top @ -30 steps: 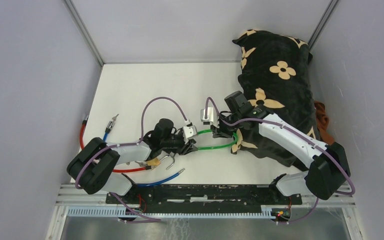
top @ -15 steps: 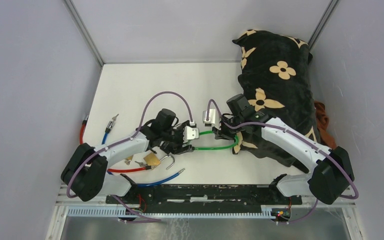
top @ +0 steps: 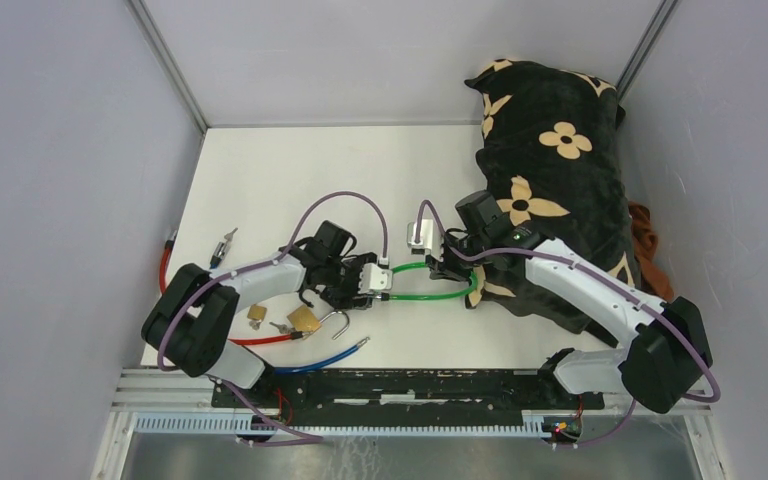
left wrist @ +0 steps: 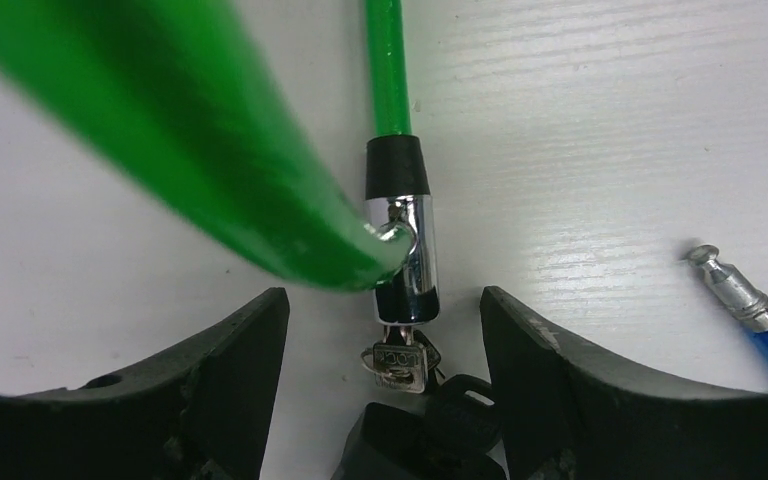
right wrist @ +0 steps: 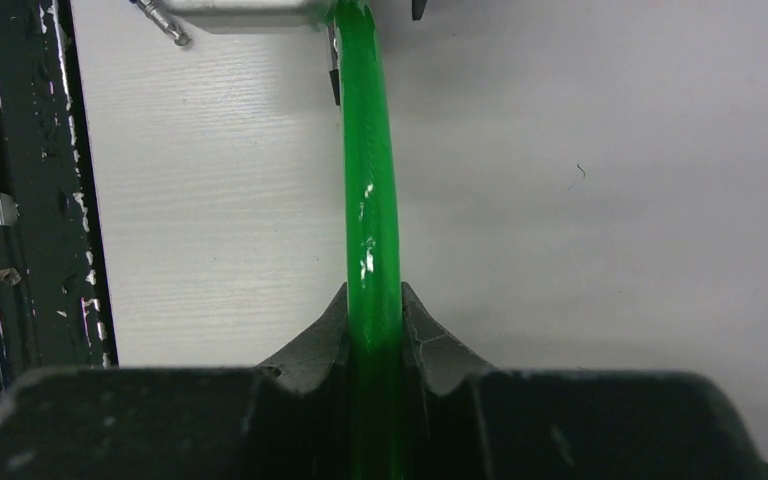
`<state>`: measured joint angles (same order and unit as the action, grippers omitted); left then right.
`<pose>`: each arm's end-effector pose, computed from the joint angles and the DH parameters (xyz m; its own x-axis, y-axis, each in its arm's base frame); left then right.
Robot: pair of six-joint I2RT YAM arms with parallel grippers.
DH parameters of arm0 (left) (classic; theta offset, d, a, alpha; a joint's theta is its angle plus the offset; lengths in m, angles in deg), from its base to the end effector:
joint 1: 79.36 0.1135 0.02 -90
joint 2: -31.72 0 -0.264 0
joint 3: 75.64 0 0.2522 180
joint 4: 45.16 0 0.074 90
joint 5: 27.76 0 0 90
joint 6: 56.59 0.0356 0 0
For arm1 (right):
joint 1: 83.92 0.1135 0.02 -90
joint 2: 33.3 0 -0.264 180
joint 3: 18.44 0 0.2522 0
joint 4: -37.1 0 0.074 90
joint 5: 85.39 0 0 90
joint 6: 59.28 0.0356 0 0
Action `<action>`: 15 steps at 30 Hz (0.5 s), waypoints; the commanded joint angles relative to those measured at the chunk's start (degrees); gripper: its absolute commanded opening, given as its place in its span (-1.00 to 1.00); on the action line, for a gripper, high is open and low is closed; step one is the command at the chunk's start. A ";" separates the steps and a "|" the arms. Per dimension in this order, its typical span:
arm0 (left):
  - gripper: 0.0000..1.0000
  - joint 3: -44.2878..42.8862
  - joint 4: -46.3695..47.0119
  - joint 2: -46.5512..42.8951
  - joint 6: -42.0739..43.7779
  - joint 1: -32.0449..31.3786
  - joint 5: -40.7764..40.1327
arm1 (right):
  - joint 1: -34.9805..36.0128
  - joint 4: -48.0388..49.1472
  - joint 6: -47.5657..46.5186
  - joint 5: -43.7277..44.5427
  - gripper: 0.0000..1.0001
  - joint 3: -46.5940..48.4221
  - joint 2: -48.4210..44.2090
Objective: Lock with the key
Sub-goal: Lock the lock.
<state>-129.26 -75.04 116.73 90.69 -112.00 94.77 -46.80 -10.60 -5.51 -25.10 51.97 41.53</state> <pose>0.2106 -0.1576 0.1539 0.1666 0.7357 -0.6565 0.9847 -0.0895 0.1495 0.2021 0.1751 0.2661 -0.0545 -0.6850 -0.7265 -0.9905 0.1290 -0.0473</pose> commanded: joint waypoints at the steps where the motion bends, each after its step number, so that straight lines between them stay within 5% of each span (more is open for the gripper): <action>1: 0.43 0.10 0.31 1.32 6.02 -1.91 -1.33 | 0.05 0.65 0.17 -0.03 -1.00 -1.10 -1.51; 6: 0.07 0.55 2.04 2.44 5.37 -3.81 -4.75 | -0.01 1.24 0.01 -1.72 -1.00 -1.60 -2.04; 9: -0.62 1.14 3.15 2.16 5.57 -4.36 -5.56 | 0.01 1.69 0.14 -2.24 -1.00 -2.04 -2.30; 11: -0.91 2.40 4.50 1.46 6.67 -4.45 -5.87 | 0.05 1.85 0.32 -2.64 -1.00 -2.24 -2.35; 15: -0.95 4.49 8.20 -0.83 7.27 -4.49 -6.32 | 0.01 1.55 0.84 -3.23 -0.98 -2.33 -2.29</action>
<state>-127.56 -70.64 117.08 93.97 -115.87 91.19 -46.80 -9.64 -5.40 -27.24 50.26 40.02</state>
